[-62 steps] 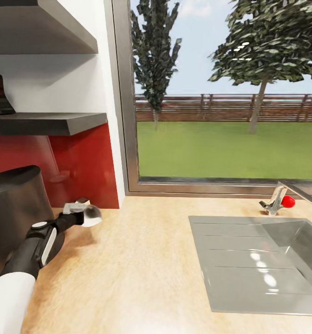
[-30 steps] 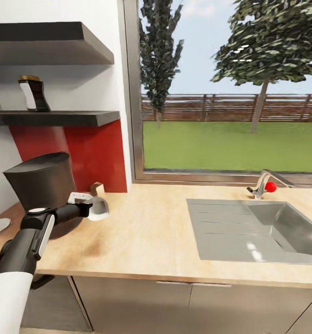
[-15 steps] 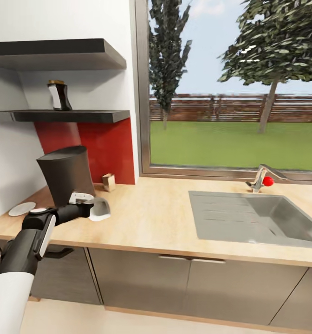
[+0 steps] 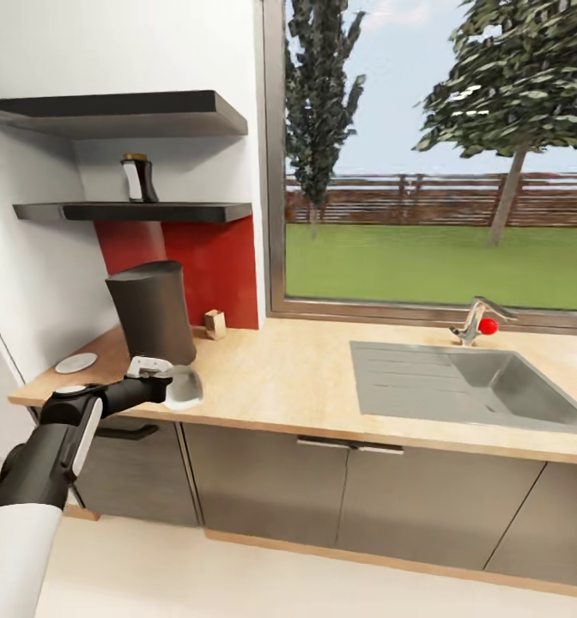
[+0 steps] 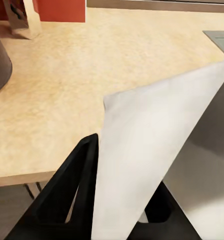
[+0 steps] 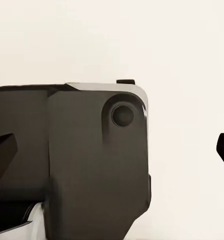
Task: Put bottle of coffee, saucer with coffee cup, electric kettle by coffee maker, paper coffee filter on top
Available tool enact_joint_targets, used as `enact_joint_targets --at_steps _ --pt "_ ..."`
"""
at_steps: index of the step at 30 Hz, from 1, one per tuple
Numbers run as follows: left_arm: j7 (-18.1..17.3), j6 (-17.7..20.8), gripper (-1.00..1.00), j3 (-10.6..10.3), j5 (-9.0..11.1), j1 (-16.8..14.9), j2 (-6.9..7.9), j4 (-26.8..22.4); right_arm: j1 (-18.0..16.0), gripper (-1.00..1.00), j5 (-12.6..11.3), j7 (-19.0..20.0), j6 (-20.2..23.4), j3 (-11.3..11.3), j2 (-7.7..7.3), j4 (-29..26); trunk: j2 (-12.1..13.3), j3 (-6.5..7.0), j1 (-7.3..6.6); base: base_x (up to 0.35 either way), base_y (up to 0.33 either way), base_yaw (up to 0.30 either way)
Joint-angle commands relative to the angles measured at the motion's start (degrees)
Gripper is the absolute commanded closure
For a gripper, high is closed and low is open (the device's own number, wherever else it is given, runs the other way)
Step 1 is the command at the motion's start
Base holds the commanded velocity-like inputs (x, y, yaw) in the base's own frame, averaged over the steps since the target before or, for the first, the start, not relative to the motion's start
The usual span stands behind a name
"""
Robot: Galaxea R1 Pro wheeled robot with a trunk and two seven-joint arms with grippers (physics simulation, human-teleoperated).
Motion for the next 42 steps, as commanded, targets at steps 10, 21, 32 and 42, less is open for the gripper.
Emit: enact_joint_targets --at_steps 10,21,32,42 --pt "-0.7 0.1 1.00 0.9 -0.5 -0.1 1.62 0.0 0.0 -1.00 0.0 0.1 -0.2 -0.2 0.02 0.0 -0.1 -0.12 0.01 -0.044 0.000 0.270" --pt "-5.1 10.6 1.00 7.2 -1.1 -3.2 8.87 0.6 0.0 -1.00 0.0 0.1 -0.2 -0.2 0.02 0.0 -0.1 -0.12 0.01 -0.001 0.000 0.278" --pt "15.6 20.1 1.00 11.5 -0.8 -31.9 10.33 26.8 0.0 -1.00 -0.1 0.0 -0.1 -0.1 0.10 -0.1 -0.1 -0.20 0.01 0.000 0.000 0.278" --pt "28.2 20.1 1.00 27.1 5.1 -42.3 9.36 41.4 0.0 -1.00 -0.1 -0.1 -0.2 -0.1 0.28 -0.2 -0.1 -0.44 0.01 0.000 0.000 0.166"
